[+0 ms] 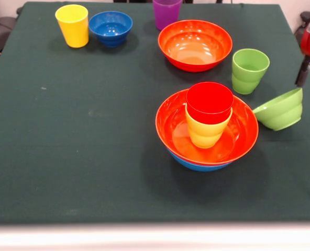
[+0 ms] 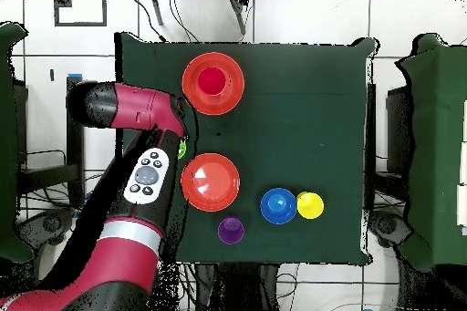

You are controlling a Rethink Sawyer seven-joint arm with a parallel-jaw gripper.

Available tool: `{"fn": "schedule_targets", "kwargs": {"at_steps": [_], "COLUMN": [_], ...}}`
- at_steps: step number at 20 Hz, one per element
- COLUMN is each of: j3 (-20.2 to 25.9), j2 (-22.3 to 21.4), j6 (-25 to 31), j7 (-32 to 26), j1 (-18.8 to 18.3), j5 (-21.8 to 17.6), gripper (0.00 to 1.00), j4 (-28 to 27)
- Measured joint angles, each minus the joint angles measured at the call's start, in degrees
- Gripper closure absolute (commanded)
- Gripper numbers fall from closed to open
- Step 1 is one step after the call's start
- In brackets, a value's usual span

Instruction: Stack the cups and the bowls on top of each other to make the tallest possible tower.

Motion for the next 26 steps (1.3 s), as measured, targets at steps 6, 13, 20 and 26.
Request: {"fn": "schedule_targets", "kwargs": {"at_steps": [6,13,20,26], "j3": [0.0,-0.2,-0.2,-0.3], "j2": [0.3,2.0,2.9,3.2], "j6": [-3.7,-5.3,-5.6,-7.5], "j7": [0.0,0.0,0.0,0.0], "j1": [0.3,1.0,1.8,2.5], "j5": [0.4,0.6,0.7,1.4], "gripper": [0.0,0.0,0.0,0.0], "j4": [1.8,3.0,4.5,5.6]}}
